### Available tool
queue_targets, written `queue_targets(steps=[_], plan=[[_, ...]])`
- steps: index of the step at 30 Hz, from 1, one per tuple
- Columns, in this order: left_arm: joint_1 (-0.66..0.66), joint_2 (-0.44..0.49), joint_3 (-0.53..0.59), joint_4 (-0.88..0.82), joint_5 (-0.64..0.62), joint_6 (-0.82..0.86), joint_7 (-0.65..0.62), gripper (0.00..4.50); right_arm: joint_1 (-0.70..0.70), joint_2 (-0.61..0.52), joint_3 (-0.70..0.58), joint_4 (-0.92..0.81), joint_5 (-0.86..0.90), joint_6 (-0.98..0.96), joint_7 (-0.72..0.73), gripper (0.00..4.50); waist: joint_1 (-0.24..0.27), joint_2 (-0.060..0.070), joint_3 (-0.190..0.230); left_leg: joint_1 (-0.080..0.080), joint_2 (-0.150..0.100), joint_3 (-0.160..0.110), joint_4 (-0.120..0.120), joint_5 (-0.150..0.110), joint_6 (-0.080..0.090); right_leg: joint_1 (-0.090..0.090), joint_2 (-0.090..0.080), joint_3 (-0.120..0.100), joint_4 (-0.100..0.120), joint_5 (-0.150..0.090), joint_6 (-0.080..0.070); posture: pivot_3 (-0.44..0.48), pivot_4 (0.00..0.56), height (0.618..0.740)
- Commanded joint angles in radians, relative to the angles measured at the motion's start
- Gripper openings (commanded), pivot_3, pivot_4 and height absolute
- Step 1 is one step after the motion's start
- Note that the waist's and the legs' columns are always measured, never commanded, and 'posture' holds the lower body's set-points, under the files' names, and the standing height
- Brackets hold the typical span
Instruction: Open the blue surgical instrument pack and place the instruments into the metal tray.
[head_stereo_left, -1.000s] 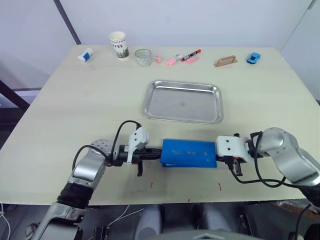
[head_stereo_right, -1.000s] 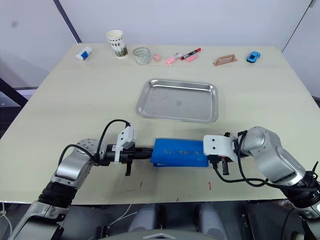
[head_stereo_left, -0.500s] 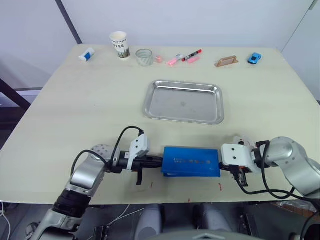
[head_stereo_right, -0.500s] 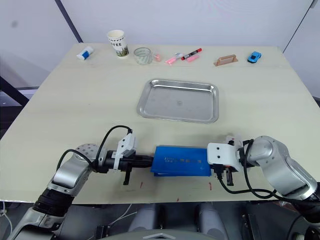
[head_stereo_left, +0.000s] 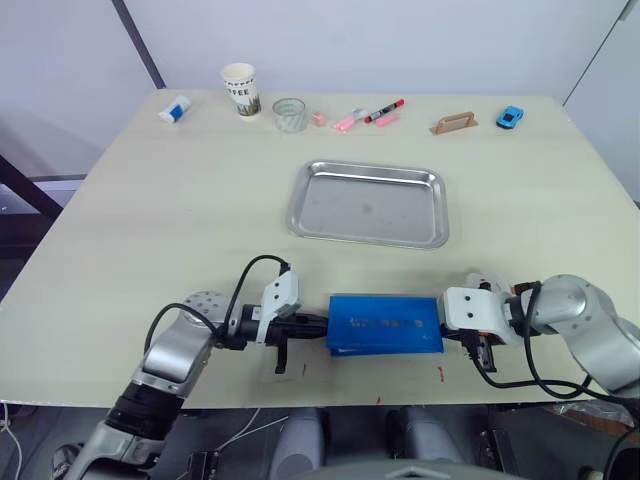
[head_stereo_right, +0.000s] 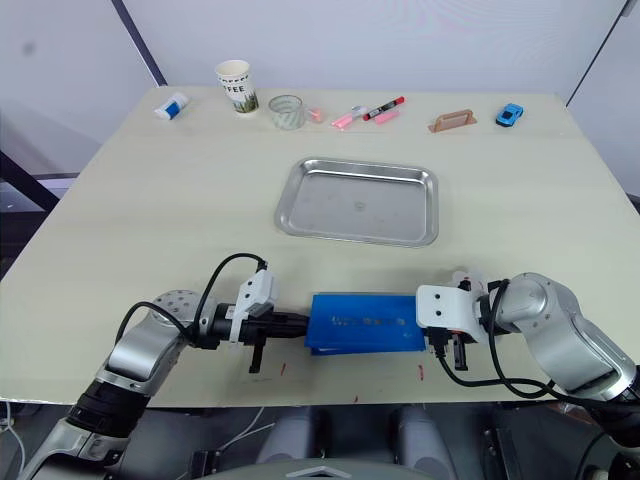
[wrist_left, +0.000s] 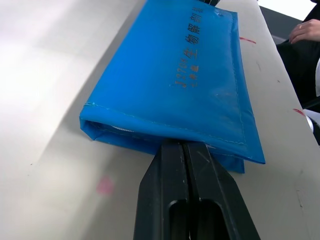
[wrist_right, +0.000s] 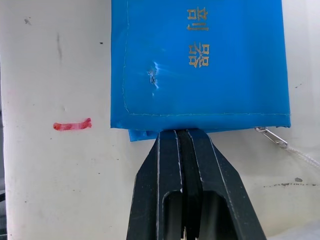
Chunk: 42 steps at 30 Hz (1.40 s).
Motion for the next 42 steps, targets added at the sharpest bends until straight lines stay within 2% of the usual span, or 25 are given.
queue_targets(steps=[1, 5, 6, 7, 8, 12, 14, 15, 17, 18, 21, 23, 25, 27, 30, 33, 39, 42], plan=[[0.001, -0.025, -0.023, 0.015, 0.020, -0.056, 0.021, 0.04, -0.014, -0.013, -0.001, -0.028, 0.013, -0.004, 0.001, 0.00, 0.001, 0.000, 0.000, 0.000, 0.000, 0.000, 0.000, 0.000, 0.000, 0.000, 0.000, 0.000, 0.000, 0.000, 0.000, 0.000, 0.150, 0.740], [0.013, -0.036, 0.017, 0.026, -0.028, -0.042, 0.020, 0.04, -0.018, 0.005, -0.018, -0.014, 0.044, 0.014, -0.006, 0.00, 0.001, 0.000, 0.000, 0.000, 0.000, 0.000, 0.000, 0.000, 0.000, 0.000, 0.000, 0.000, 0.000, 0.000, 0.000, 0.000, 0.150, 0.740], [0.021, -0.029, 0.033, 0.030, -0.039, -0.050, 0.012, 0.00, -0.018, 0.004, -0.030, -0.013, 0.055, 0.018, -0.004, 0.64, 0.000, 0.000, 0.000, 0.000, 0.000, 0.000, 0.000, 0.000, 0.000, 0.000, 0.000, 0.000, 0.000, 0.000, 0.000, 0.000, 0.150, 0.740], [0.030, -0.022, 0.051, 0.034, -0.051, -0.055, 0.005, 0.55, -0.015, 0.001, -0.045, -0.013, 0.067, 0.017, -0.003, 1.00, -0.002, 0.000, 0.000, 0.000, 0.000, 0.000, 0.000, 0.000, 0.000, 0.000, 0.000, 0.000, 0.000, 0.000, 0.000, 0.000, 0.150, 0.740], [0.039, -0.013, 0.067, 0.038, -0.057, -0.065, 0.003, 0.82, -0.009, -0.004, -0.066, -0.015, 0.078, 0.012, -0.004, 1.41, -0.002, 0.000, 0.000, 0.000, 0.000, 0.000, 0.000, 0.000, 0.000, 0.000, 0.000, 0.000, 0.000, 0.000, 0.000, 0.000, 0.150, 0.740], [0.086, 0.057, 0.150, 0.059, -0.101, -0.082, -0.044, 2.52, 0.061, -0.070, -0.201, -0.067, 0.162, 0.008, 0.026, 3.32, -0.003, 0.000, 0.000, 0.000, 0.000, -0.001, 0.000, 0.000, 0.000, 0.000, 0.000, 0.000, 0.000, 0.000, 0.000, 0.000, 0.150, 0.740], [0.101, 0.090, 0.187, 0.072, -0.125, -0.072, -0.060, 3.12, 0.116, -0.090, -0.278, -0.099, 0.217, 0.022, 0.033, 3.97, -0.002, 0.000, 0.000, 0.000, 0.000, -0.001, 0.000, 0.000, 0.000, 0.000, 0.000, 0.000, 0.000, 0.000, 0.000, 0.000, 0.150, 0.740], [0.109, 0.106, 0.203, 0.080, -0.138, -0.071, -0.075, 3.60, 0.144, -0.099, -0.311, -0.112, 0.233, 0.016, 0.037, 4.48, -0.003, 0.000, 0.000, 0.000, 0.000, -0.001, 0.000, 0.000, 0.000, 0.000, 0.000, -0.001, 0.000, 0.000, 0.000, 0.000, 0.150, 0.740], [0.123, 0.126, 0.243, 0.093, -0.174, -0.059, -0.100, 4.34, 0.206, -0.102, -0.388, -0.131, 0.274, 0.001, 0.036, 4.50, -0.002, 0.000, 0.000, 0.001, 0.001, -0.001, -0.001, 0.000, 0.000, 0.000, 0.000, -0.001, 0.000, 0.000, 0.000, 0.000, 0.150, 0.740], [0.133, 0.139, 0.259, 0.098, -0.184, -0.065, -0.116, 4.44, 0.246, -0.108, -0.428, -0.126, 0.277, -0.026, 0.038, 4.50, -0.002, 0.000, 0.000, 0.001, 0.001, -0.001, -0.001, 0.000, 0.000, 0.000, 0.000, -0.001, 0.000, 0.000, 0.000, 0.000, 0.150, 0.740], [0.175, 0.158, 0.329, 0.081, -0.242, -0.063, -0.146, 4.44, 0.392, -0.062, -0.604, -0.102, 0.340, -0.148, 0.079, 4.50, -0.001, -0.001, 0.000, 0.000, 0.000, -0.001, 0.000, 0.000, 0.000, 0.000, -0.001, -0.001, -0.001, 0.000, 0.000, 0.000, 0.150, 0.740], [0.200, 0.128, 0.398, 0.062, -0.309, -0.063, -0.134, 4.44, 0.488, 0.013, -0.715, -0.109, 0.419, -0.216, 0.098, 4.50, 0.000, -0.001, 0.000, 0.000, 0.000, -0.001, 0.000, 0.000, 0.000, 0.001, 0.000, -0.001, -0.001, 0.000, 0.000, 0.000, 0.150, 0.740], [0.211, 0.108, 0.436, 0.064, -0.353, -0.103, -0.181, 4.44, 0.565, 0.049, -0.767, -0.128, 0.444, -0.272, 0.112, 4.50, 0.000, -0.002, 0.000, 0.000, 0.001, -0.002, 0.000, 0.000, 0.000, 0.002, 0.000, -0.002, -0.001, 0.000, 0.000, 0.000, 0.150, 0.740], [0.213, 0.137, 0.447, 0.074, -0.371, -0.101, -0.249, 4.44, 0.623, 0.072, -0.784, -0.167, 0.459, -0.277, 0.092, 4.50, -0.002, -0.002, 0.000, 0.000, 0.001, -0.002, -0.001, 0.000, 0.000, 0.002, 0.000, -0.002, -0.001, 0.000, 0.000, 0.000, 0.150, 0.740], [0.181, 0.182, 0.451, 0.089, -0.410, -0.071, -0.340, 4.44, 0.643, 0.113, -0.708, -0.233, 0.425, -0.288, 0.000, 4.50, -0.004, -0.002, 0.000, 0.001, 0.001, -0.002, -0.001, 0.000, 0.000, 0.002, 0.000, -0.002, 0.000, 0.000, 0.000, 0.000, 0.150, 0.740], [0.152, 0.199, 0.433, 0.085, -0.426, -0.063, -0.373, 4.44, 0.613, 0.142, -0.591, -0.238, 0.357, -0.327, -0.072, 4.50, -0.004, -0.002, 0.000, 0.002, 0.001, -0.001, -0.001, 0.000, 0.000, 0.002, 0.000, -0.001, 0.000, -0.001, 0.000, 0.000, 0.150, 0.740], [0.118, 0.196, 0.387, 0.043, -0.420, -0.064, -0.371, 4.44, 0.529, 0.182, -0.386, -0.117, 0.182, -0.515, -0.151, 4.50, -0.002, -0.003, 0.000, 0.002, 0.001, -0.001, -0.001, 0.000, 0.000, 0.001, 0.000, -0.001, 0.000, -0.001, 0.000, 0.000, 0.150, 0.740], [0.113, 0.189, 0.362, 0.024, -0.415, -0.071, -0.360, 4.44, 0.480, 0.206, -0.326, -0.052, 0.142, -0.578, -0.185, 4.50, -0.002, -0.003, 0.000, 0.001, 0.001, 0.000, 0.000, 0.000, 0.000, 0.001, 0.000, -0.001, 0.000, -0.001, 0.000, 0.000, 0.150, 0.740]])
